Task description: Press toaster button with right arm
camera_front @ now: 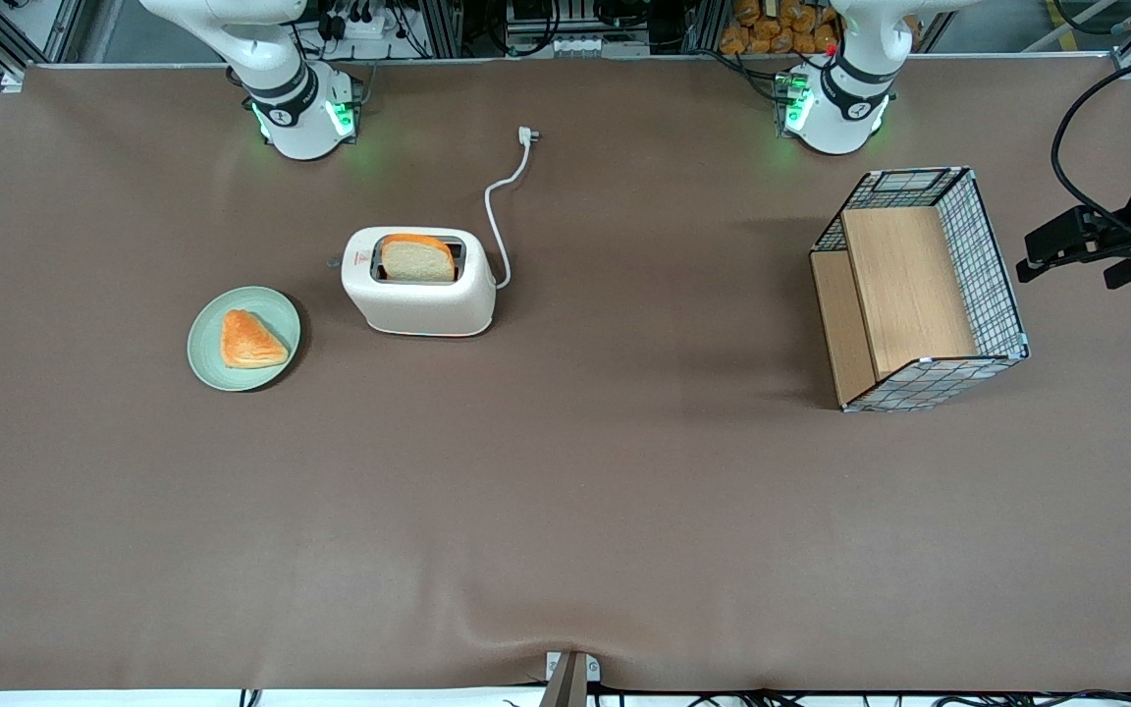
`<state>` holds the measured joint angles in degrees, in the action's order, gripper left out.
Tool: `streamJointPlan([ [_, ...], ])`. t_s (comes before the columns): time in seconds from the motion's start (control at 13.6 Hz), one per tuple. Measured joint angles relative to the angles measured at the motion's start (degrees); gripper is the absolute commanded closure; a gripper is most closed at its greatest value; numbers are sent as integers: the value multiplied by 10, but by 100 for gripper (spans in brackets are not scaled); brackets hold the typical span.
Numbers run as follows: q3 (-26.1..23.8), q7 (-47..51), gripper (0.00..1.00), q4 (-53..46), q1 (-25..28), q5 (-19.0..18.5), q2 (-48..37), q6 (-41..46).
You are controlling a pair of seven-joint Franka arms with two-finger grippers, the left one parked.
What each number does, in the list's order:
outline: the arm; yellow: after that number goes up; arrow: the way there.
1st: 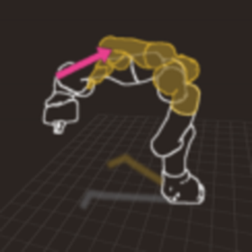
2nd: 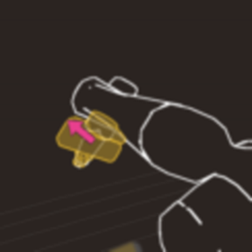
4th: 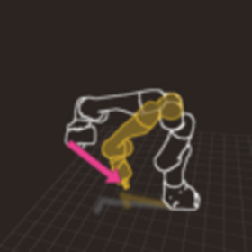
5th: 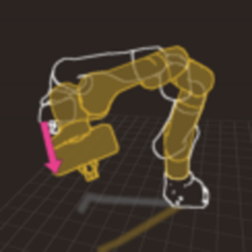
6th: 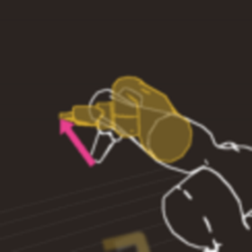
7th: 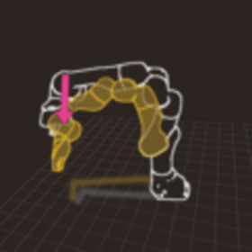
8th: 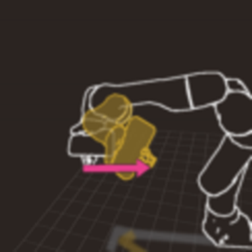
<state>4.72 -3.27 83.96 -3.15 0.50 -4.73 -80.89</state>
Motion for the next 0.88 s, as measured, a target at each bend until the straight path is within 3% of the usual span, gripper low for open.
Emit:
streamJointPlan([
  [0.88,-4,3,0,-1,-1,0,15,-14],
])
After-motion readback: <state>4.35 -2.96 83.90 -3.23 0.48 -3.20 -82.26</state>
